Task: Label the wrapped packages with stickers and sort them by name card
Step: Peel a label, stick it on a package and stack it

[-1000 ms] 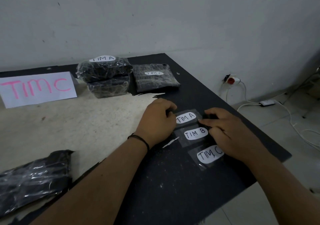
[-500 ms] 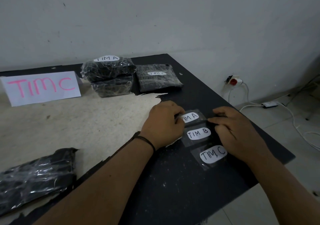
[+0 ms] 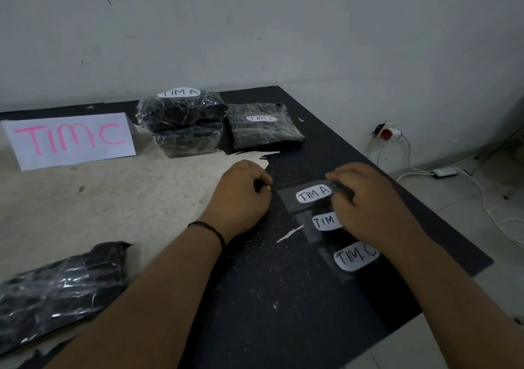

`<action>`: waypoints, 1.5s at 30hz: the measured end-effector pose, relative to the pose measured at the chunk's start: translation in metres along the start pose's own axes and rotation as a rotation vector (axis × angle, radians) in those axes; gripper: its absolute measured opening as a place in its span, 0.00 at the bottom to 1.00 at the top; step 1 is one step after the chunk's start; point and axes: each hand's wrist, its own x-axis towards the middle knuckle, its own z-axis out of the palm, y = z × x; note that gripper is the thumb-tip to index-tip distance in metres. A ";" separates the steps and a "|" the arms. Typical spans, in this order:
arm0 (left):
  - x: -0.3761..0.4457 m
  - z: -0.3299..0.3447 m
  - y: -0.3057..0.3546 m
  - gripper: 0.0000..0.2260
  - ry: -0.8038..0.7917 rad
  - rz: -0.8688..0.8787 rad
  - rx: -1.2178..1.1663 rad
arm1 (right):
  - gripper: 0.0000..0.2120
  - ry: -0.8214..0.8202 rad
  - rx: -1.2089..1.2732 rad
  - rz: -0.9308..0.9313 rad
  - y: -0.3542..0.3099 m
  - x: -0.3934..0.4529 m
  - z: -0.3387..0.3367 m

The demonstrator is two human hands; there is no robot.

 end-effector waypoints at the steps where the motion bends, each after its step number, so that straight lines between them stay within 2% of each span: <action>1: 0.000 0.001 0.000 0.05 0.006 0.009 -0.003 | 0.18 -0.010 -0.035 -0.048 -0.007 0.004 0.005; 5: -0.002 0.003 0.000 0.07 0.016 0.045 -0.011 | 0.16 -0.125 -0.184 -0.080 -0.020 0.032 0.018; 9: -0.001 0.004 -0.001 0.08 0.030 0.069 -0.023 | 0.12 -0.270 -0.164 -0.082 -0.017 0.054 0.021; 15: -0.001 0.006 -0.001 0.07 0.041 0.064 -0.034 | 0.10 -0.336 -0.151 -0.101 -0.012 0.060 0.013; 21: -0.001 0.007 0.001 0.07 0.035 0.056 -0.021 | 0.09 -0.353 -0.141 -0.150 -0.012 0.059 0.010; 30: -0.002 0.007 0.002 0.06 0.012 0.065 -0.012 | 0.10 -0.381 0.003 -0.111 -0.011 0.057 0.011; 36: 0.000 0.013 0.005 0.07 -0.007 0.092 0.075 | 0.03 -0.422 -0.031 -0.094 -0.010 0.062 0.015; 45: 0.006 0.017 0.009 0.05 0.007 0.065 0.115 | 0.10 -0.404 -0.008 -0.132 -0.003 0.061 0.023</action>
